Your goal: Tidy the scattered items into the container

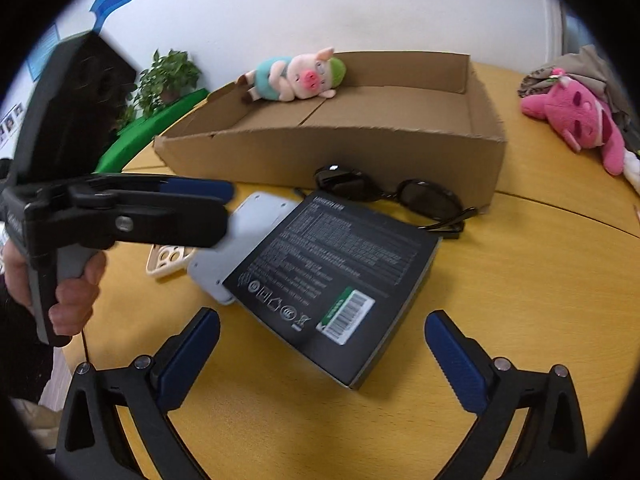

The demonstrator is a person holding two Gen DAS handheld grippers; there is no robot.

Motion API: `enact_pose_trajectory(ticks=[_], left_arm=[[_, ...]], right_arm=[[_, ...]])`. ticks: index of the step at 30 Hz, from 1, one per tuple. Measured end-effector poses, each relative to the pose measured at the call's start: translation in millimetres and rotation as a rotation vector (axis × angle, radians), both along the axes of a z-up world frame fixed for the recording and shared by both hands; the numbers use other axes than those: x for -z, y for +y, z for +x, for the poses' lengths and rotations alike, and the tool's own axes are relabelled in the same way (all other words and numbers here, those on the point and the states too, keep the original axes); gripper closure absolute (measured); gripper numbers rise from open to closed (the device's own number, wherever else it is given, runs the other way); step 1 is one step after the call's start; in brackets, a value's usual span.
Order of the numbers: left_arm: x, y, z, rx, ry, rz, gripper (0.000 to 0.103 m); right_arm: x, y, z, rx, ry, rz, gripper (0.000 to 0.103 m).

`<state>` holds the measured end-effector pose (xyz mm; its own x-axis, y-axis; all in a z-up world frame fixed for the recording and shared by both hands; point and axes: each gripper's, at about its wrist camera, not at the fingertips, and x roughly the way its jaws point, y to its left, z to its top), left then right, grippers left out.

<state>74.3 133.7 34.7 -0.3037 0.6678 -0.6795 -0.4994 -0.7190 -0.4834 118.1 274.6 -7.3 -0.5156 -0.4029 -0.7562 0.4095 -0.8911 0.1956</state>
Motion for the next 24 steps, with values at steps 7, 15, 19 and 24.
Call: enact_pose_trajectory(ticks=[7, 15, 19, 24], left_arm=[[22, 20, -19, 0.047, -0.107, 0.059, 0.011], [32, 32, -26, 0.061, -0.112, 0.0, 0.023], [37, 33, -22, 0.05, -0.11, -0.041, 0.036], [37, 30, -10, 0.054, -0.075, -0.058, 0.037]], right_arm=[[15, -7, -10, 0.006, -0.018, 0.042, 0.001], [28, 0, -19, 0.042, -0.051, 0.028, 0.001], [28, 2, -14, 0.052, -0.033, 0.045, 0.002], [24, -5, -1, 0.056, -0.012, 0.083, 0.003]])
